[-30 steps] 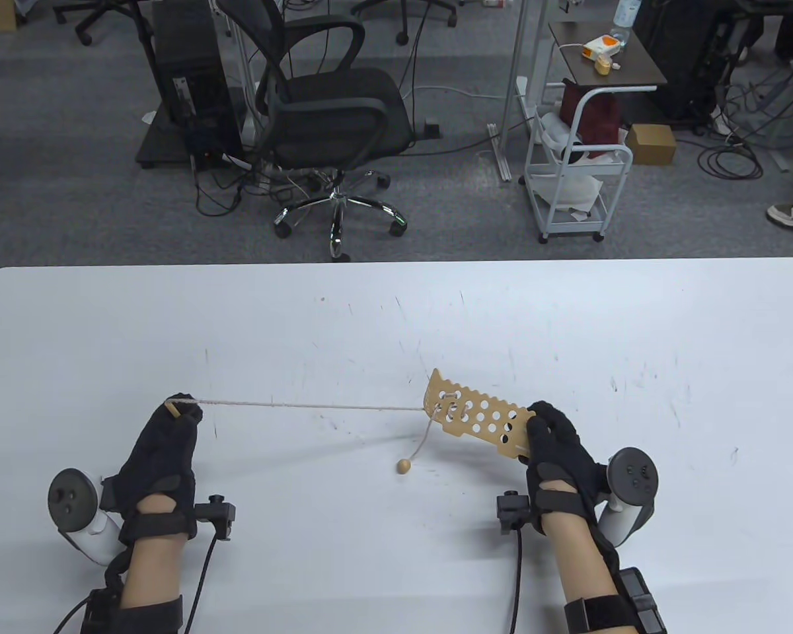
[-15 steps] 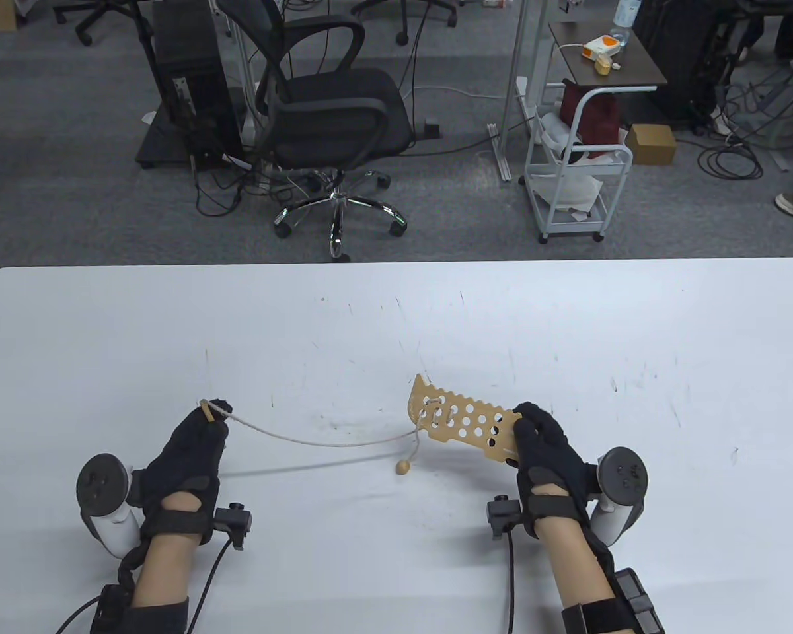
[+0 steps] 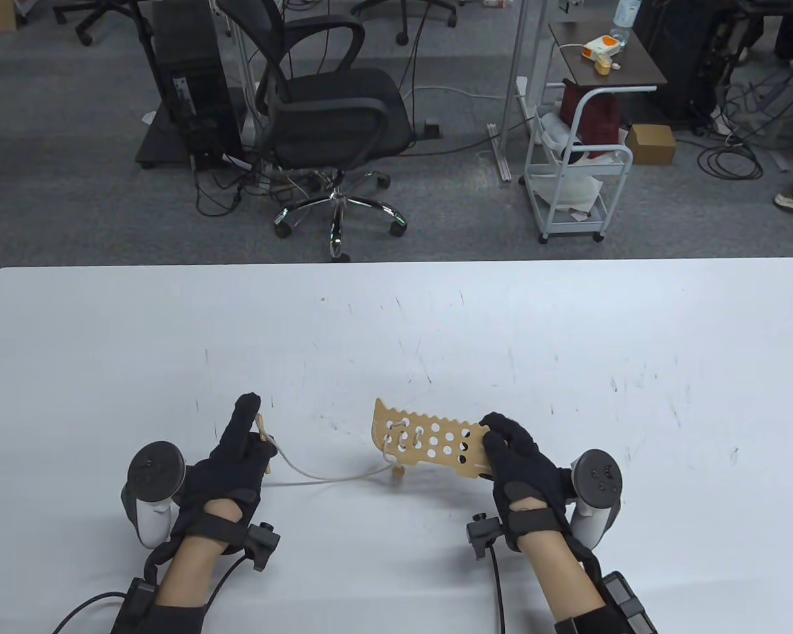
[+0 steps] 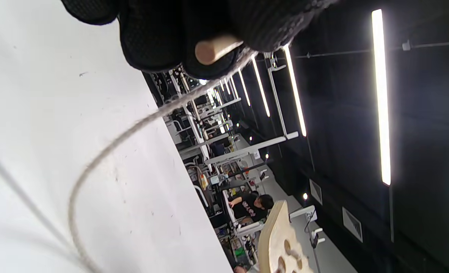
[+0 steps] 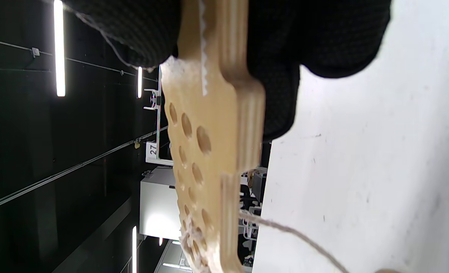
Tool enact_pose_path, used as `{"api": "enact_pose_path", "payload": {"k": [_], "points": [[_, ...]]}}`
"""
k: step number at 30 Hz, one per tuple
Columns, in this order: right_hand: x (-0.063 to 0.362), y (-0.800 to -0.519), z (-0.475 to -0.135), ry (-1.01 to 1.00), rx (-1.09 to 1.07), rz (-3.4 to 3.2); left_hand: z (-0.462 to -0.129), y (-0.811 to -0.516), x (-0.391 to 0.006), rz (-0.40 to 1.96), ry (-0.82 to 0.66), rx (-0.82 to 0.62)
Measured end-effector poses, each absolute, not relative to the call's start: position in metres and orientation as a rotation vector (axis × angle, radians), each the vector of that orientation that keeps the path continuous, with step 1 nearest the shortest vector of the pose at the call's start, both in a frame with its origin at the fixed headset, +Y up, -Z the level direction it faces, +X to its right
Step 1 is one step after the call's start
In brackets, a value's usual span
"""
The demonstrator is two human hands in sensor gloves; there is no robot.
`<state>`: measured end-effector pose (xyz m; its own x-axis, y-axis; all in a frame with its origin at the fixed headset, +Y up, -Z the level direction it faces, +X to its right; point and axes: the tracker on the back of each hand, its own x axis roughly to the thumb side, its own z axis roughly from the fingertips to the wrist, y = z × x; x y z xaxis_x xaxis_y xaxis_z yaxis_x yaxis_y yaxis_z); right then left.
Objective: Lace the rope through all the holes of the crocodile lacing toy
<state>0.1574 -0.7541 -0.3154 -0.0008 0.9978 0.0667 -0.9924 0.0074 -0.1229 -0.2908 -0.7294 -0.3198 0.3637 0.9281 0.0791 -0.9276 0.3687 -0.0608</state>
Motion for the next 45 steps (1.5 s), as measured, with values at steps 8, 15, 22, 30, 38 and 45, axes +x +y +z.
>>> {"api": "enact_pose_path", "payload": {"k": [8, 15, 22, 30, 38, 45], "points": [[0.146, -0.753, -0.310, -0.108, 0.006, 1.552, -0.321, -0.732, -0.287, 1.152, -0.103, -0.005], [0.137, -0.751, -0.304, -0.058, 0.039, 1.499, -0.320, -0.730, -0.287, 1.098, -0.097, 0.038], [0.126, -0.748, -0.298, -0.023, 0.084, 1.483, -0.320, -0.737, -0.278, 1.170, -0.113, -0.035], [0.118, -0.745, -0.294, 0.012, 0.131, 1.470, -0.321, -0.746, -0.265, 1.224, -0.135, -0.127], [0.110, -0.743, -0.291, 0.061, 0.189, 1.430, -0.318, -0.751, -0.249, 1.425, -0.237, -0.252], [0.106, -0.742, -0.289, 0.074, 0.227, 1.404, -0.315, -0.751, -0.237, 1.547, -0.328, -0.343]]}}
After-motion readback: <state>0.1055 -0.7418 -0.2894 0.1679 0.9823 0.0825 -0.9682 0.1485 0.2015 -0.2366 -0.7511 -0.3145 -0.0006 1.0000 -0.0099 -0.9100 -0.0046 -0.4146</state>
